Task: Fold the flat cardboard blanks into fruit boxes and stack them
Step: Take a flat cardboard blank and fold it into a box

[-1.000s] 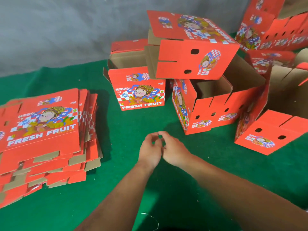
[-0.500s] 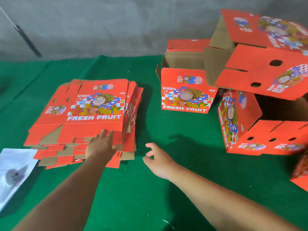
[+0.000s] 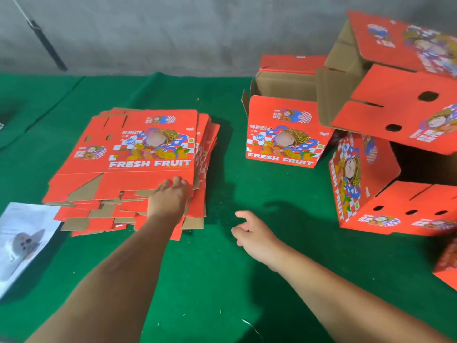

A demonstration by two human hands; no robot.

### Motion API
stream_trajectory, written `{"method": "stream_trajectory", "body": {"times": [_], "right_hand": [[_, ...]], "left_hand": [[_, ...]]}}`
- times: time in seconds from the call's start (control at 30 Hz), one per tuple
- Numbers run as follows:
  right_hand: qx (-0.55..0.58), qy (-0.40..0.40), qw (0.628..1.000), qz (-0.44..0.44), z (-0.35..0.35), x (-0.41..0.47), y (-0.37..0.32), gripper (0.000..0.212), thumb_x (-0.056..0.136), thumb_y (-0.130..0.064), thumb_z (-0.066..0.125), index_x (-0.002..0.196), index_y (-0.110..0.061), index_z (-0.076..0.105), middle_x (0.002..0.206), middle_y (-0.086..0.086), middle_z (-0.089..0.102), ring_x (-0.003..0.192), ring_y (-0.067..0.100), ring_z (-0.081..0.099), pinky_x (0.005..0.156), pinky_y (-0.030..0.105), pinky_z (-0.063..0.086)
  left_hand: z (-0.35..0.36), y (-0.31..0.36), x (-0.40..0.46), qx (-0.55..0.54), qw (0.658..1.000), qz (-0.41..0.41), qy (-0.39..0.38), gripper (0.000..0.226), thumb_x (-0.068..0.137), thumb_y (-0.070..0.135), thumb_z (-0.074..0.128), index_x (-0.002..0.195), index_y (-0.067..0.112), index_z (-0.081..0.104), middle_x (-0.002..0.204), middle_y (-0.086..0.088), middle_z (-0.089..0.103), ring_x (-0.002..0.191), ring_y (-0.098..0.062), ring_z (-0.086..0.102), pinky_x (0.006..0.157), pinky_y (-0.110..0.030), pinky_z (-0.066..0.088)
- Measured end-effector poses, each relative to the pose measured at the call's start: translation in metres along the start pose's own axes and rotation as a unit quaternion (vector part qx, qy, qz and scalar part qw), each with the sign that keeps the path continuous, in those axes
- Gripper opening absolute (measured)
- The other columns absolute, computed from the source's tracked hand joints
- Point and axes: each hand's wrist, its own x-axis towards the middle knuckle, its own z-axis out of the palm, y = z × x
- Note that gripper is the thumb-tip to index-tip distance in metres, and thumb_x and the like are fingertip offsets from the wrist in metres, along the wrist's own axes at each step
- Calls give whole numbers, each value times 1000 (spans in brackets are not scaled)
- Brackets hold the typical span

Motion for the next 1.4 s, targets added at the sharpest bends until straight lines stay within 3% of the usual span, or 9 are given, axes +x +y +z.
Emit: {"method": "stream_trajectory", "body": {"times": [0.23, 0.43, 0.53, 0.67, 0.77, 0.87, 1.03, 1.2, 1.4], "right_hand": [[120, 0, 993, 7, 2, 2, -41, 43, 102, -46, 52, 142, -29, 48, 119, -2, 66, 97, 20, 73, 90, 37, 60], [433, -57, 899, -33, -23, -13, -76, 13, 98, -20, 51, 106, -15, 59, 90, 8, 69, 70, 24, 69, 71, 39, 61], [484, -65, 868, -88, -42, -29, -67, 36, 100, -10, 50, 132, -23, 57, 98, 11, 69, 71, 22, 70, 78, 42, 61], [279, 23, 937, -211, -43, -55, -46, 81, 90, 3, 52, 151, -46, 30, 127, -7, 71, 104, 15, 72, 101, 50, 55], [248, 30, 935, -253, -27, -71, -38, 58, 98, -21, 67, 146, -38, 39, 138, -10, 65, 112, 7, 68, 93, 28, 57], [291, 116, 916, -251, -27, -81, -43, 54, 98, -58, 41, 133, -22, 59, 127, 0, 69, 118, 16, 64, 101, 30, 52], [390, 157, 880, -220, -46, -101, -37, 75, 89, -52, 55, 155, -21, 38, 155, 11, 49, 139, 21, 51, 114, 34, 41], [327, 234, 879, -257, -46, -108, -13, 115, 94, 15, 61, 151, -54, -11, 147, -23, 42, 117, -10, 59, 88, 12, 52], [207, 304, 891, -267, -47, -111, 3, 76, 81, 31, 49, 125, -31, 57, 121, 2, 70, 103, 6, 70, 89, 18, 53]], "left_hand": [[-35, 32, -29, -104, 969, 66, 215, 16, 82, 12, 84, 94, 19, 75, 76, -3, 72, 71, -29, 70, 60, -36, 55], [-50, 100, -79, -290, 905, 73, 302, 26, 86, -1, 67, 106, 13, 74, 88, -1, 71, 81, -30, 66, 76, -44, 52], [-66, 109, -95, -342, 878, 101, 320, 26, 90, 0, 64, 110, 13, 74, 94, -3, 73, 85, -32, 67, 74, -45, 53], [-97, 124, -105, -415, 842, 144, 313, 25, 98, 9, 58, 115, 18, 73, 101, 0, 75, 91, -28, 71, 78, -44, 57], [-117, 145, -112, -494, 808, 154, 282, 23, 100, 23, 56, 116, 24, 72, 104, 6, 76, 90, -18, 73, 80, -36, 58], [-135, 166, -117, -536, 794, 177, 226, 25, 101, 30, 57, 117, 23, 75, 100, 10, 76, 85, -8, 71, 79, -23, 56], [-145, 176, -116, -522, 808, 225, 158, 22, 103, 19, 60, 120, 20, 75, 109, 7, 76, 96, -9, 71, 87, -31, 57], [-142, 183, -113, -464, 842, 269, 61, 34, 94, 6, 65, 125, 17, 70, 126, 5, 72, 117, -12, 65, 101, -32, 51], [-126, 183, -117, -323, 927, 176, 69, 41, 88, 40, 61, 128, 31, 65, 118, 6, 70, 107, -20, 59, 94, -34, 47]]}}
